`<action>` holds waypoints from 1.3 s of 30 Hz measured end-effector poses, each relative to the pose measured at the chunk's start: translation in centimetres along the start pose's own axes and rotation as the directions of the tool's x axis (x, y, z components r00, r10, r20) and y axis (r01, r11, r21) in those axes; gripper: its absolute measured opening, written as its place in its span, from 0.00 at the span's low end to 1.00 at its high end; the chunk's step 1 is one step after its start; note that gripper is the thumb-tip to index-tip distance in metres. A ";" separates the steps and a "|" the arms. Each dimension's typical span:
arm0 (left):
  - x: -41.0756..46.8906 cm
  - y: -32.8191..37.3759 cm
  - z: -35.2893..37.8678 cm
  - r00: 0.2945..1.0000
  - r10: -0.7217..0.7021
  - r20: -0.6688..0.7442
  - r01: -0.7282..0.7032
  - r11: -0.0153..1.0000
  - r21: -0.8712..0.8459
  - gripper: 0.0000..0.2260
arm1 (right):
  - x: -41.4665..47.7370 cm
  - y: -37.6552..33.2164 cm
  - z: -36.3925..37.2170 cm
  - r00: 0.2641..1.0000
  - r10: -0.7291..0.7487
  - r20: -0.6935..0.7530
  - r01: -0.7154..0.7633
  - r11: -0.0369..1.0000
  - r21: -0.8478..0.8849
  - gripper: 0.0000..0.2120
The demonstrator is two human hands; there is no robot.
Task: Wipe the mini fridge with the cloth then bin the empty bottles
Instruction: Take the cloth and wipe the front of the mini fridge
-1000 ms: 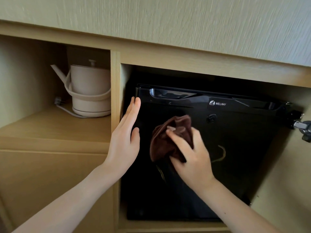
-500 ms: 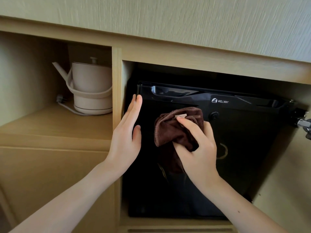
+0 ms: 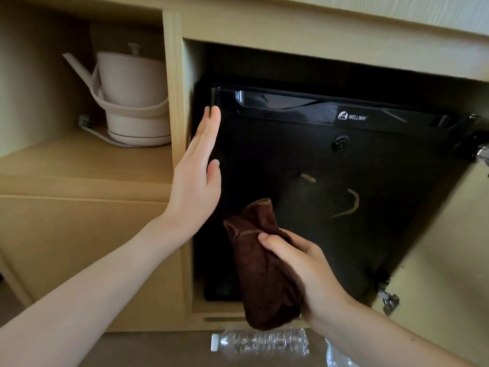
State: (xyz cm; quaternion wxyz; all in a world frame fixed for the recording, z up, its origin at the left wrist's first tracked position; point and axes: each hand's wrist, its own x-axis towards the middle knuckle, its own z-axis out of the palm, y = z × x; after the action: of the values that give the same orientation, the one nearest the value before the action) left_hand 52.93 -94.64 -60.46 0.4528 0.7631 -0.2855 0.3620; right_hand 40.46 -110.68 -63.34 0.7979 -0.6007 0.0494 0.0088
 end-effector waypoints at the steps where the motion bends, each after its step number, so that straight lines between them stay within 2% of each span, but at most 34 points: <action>1: 0.0 0.0 0.0 1.000 0.003 -0.002 -0.003 1.000 0.013 0.35 | -0.2 0.2 -0.1 0.999 0.043 0.010 -0.043 0.999 0.015 0.06; 6: 0.1 0.1 -0.2 1.000 0.012 0.005 -0.012 1.000 0.016 0.35 | -0.3 1.5 -0.1 0.993 0.111 0.031 -0.108 0.991 -0.083 0.08; 9: 0.0 0.3 -0.2 1.000 0.010 0.013 -0.010 1.000 0.001 0.35 | -0.1 2.1 -0.3 1.000 -0.010 -0.020 0.004 0.962 -0.272 0.21; 11: -0.1 0.3 -0.3 1.000 0.011 0.017 -0.011 1.000 -0.001 0.34 | -0.1 2.2 -0.5 0.994 -0.084 0.075 0.105 0.935 -0.340 0.27; 15: 0.0 0.4 -0.4 1.000 0.007 0.023 -0.007 1.000 0.000 0.34 | 0.2 2.3 -0.7 0.967 -0.165 0.195 0.234 0.877 -0.419 0.22; 20: -0.1 0.4 -0.3 1.000 0.019 0.018 -0.019 1.000 -0.001 0.35 | 0.2 1.5 -0.7 0.938 -0.318 0.135 0.345 0.841 -0.417 0.12; 22: -0.1 0.1 -0.2 0.999 0.037 0.009 -0.037 0.999 0.002 0.35 | 0.0 0.5 -0.9 0.877 -0.474 0.085 0.452 0.750 -0.482 0.12; 25: -0.6 -0.3 0.2 0.998 0.058 -0.033 -0.057 0.998 0.034 0.34 | 0.4 -1.8 -1.2 0.719 -0.693 0.045 0.592 0.579 -0.561 0.14; 29: -1.8 -0.8 0.7 0.982 0.182 -0.048 -0.169 0.966 0.198 0.30 | 2.5 -4.2 -2.8 0.538 -0.841 -0.055 0.628 0.444 -0.639 0.17; 32: -1.4 -1.2 0.5 0.945 0.325 0.047 -0.320 0.877 0.358 0.28 | 4.8 -4.3 -3.7 0.403 -0.911 -0.083 0.594 0.329 -0.734 0.19; 35: -0.7 -1.4 0.3 0.919 0.368 0.140 -0.388 0.786 0.482 0.26 | 6.6 -3.7 -3.8 0.337 -0.939 -0.069 0.557 0.258 -0.789 0.23; 39: -0.7 -1.9 0.3 0.895 0.420 0.149 -0.423 0.699 0.577 0.23 | 8.5 -3.0 -1.9 0.277 -0.959 0.068 0.538 0.095 -0.838 0.25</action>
State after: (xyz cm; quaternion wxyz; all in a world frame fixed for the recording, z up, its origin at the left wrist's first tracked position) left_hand 54.08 -94.05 -62.11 0.0942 0.7811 -0.3253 0.5246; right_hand 48.98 -113.72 -61.71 0.3036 -0.7635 -0.0843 -0.5637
